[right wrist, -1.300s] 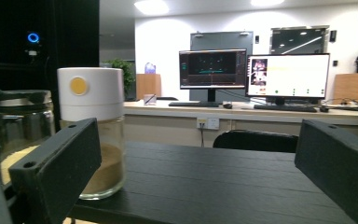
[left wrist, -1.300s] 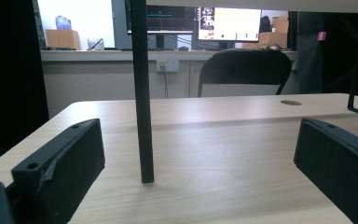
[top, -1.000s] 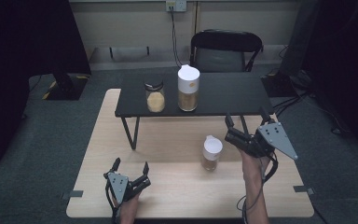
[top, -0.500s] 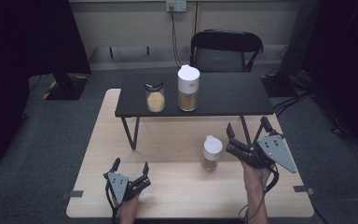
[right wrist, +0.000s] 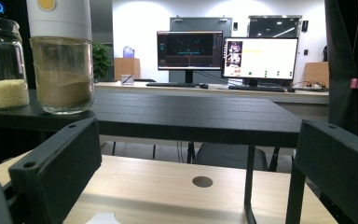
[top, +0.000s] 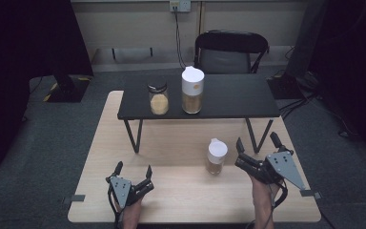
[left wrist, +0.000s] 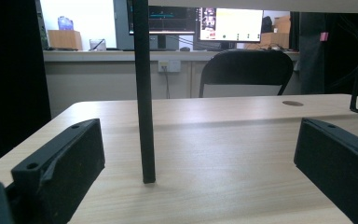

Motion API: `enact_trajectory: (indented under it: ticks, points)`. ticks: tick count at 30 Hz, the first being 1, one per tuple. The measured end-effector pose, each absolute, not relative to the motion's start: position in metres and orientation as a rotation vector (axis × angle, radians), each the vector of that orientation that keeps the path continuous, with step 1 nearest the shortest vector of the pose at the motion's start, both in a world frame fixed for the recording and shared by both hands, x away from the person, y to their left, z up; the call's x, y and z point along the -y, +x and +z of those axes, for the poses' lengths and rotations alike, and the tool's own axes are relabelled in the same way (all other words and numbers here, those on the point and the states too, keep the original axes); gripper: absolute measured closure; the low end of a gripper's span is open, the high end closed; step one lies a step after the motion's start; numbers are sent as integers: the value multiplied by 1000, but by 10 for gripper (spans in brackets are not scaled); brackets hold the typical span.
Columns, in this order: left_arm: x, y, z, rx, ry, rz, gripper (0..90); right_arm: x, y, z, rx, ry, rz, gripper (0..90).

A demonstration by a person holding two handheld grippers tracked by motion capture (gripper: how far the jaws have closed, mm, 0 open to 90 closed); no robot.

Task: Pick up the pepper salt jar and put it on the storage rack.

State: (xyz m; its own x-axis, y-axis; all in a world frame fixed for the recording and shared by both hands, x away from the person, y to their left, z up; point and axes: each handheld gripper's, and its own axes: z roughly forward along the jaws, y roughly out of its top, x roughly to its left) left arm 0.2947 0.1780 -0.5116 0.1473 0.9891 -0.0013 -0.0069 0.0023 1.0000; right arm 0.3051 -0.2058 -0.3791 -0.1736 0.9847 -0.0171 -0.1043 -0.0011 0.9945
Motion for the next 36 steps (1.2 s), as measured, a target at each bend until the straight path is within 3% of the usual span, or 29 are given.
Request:
enact_trajectory:
  ticks: [36]
  points:
    - [-178, 295, -512, -1090, 1275, 1095, 1, 225, 287, -456, -1231, 1117, 1387, 0]
